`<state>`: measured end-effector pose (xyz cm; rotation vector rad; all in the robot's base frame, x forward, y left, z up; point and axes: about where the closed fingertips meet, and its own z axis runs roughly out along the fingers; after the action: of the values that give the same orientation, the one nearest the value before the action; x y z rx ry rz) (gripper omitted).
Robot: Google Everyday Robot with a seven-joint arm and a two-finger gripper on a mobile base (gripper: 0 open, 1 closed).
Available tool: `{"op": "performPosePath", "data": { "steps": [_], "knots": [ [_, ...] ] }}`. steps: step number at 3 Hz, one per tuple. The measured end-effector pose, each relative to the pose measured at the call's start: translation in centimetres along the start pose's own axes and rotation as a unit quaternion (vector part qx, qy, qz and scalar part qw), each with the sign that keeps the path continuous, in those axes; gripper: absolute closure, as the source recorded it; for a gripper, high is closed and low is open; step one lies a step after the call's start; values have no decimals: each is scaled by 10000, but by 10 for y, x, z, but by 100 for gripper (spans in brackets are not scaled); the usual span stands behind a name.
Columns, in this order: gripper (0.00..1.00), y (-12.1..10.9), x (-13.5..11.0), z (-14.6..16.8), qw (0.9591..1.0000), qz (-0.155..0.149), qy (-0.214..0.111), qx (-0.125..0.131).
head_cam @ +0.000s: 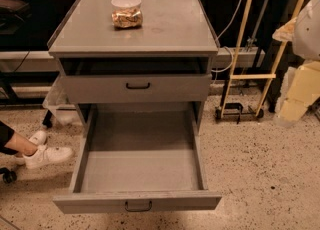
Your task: Close middle drawer
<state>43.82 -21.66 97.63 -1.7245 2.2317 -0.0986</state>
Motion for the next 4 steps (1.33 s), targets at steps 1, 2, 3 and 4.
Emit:
{"op": "performPosePath", "data": {
  "steps": [1, 2, 3, 4],
  "knots": [
    [0, 0, 0, 0, 10000, 0, 0, 0],
    [0, 6, 2, 20, 10000, -63, -51, -48],
    [0, 18, 18, 68, 9997, 130, -184, -123],
    [0, 27, 55, 126, 9979, 633, -97, -43]
  ]
}}
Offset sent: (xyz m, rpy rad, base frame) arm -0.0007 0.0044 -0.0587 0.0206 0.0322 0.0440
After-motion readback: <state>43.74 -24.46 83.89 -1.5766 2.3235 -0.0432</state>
